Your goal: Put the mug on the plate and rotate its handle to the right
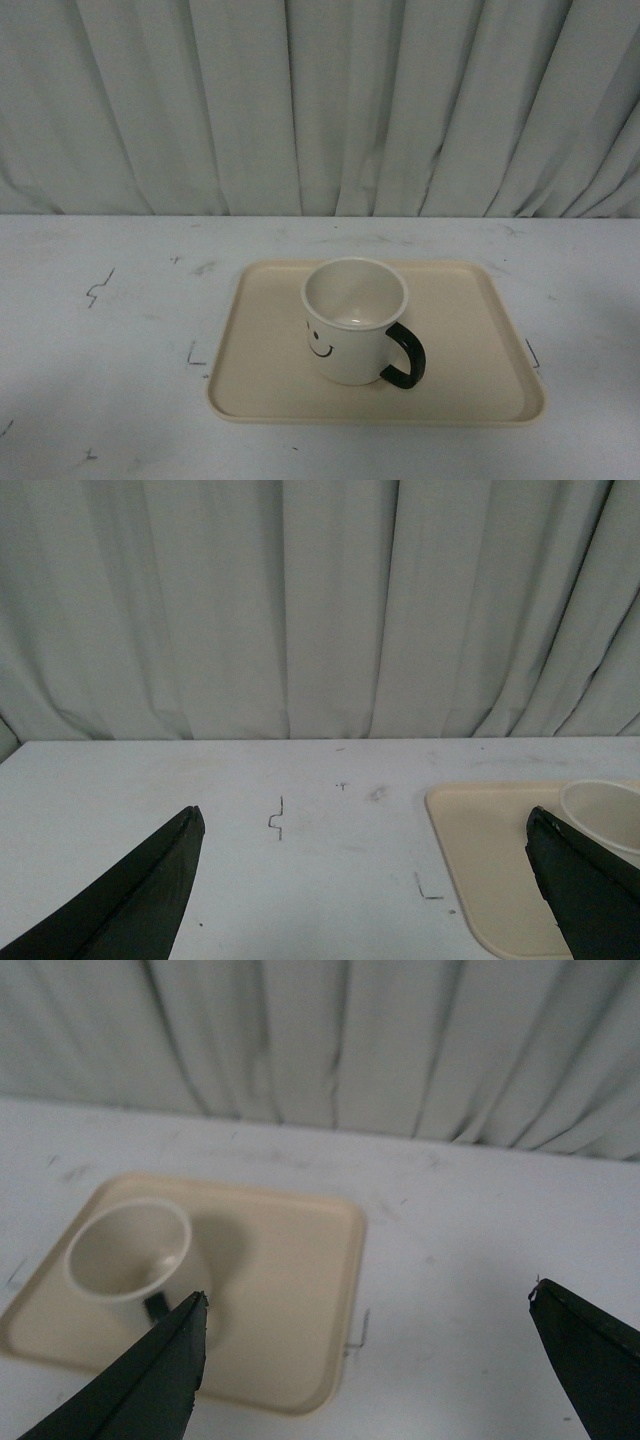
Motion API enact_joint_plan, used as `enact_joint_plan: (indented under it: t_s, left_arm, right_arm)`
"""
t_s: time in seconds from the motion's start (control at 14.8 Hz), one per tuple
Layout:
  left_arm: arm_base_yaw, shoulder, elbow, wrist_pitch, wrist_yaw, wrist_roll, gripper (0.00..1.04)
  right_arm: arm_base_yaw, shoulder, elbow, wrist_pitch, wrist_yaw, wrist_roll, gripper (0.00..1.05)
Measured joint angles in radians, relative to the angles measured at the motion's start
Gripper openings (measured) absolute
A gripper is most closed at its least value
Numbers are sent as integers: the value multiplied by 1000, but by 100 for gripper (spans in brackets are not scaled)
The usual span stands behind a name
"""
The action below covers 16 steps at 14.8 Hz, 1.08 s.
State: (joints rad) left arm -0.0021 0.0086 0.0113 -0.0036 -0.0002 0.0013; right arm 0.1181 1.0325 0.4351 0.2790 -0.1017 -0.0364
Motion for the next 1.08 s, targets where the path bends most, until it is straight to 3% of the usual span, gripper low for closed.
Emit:
enact_joint_plan:
  t_s: [0.14, 0.47, 0.74, 1.08]
  left_arm:
    - [0, 0, 0, 0, 0, 0, 98]
    - [0, 0, 0, 0, 0, 0, 98]
    - [0, 0, 0, 0, 0, 0, 98]
    - [0, 0, 0, 0, 0, 0, 98]
  right_arm:
    - [74, 207, 182, -119, -62, -19, 98]
    - [173, 546, 510, -356, -90, 29, 98]
    - [242, 888, 793, -421, -48, 148, 98]
    - [250, 1112, 910, -405, 20, 166, 98]
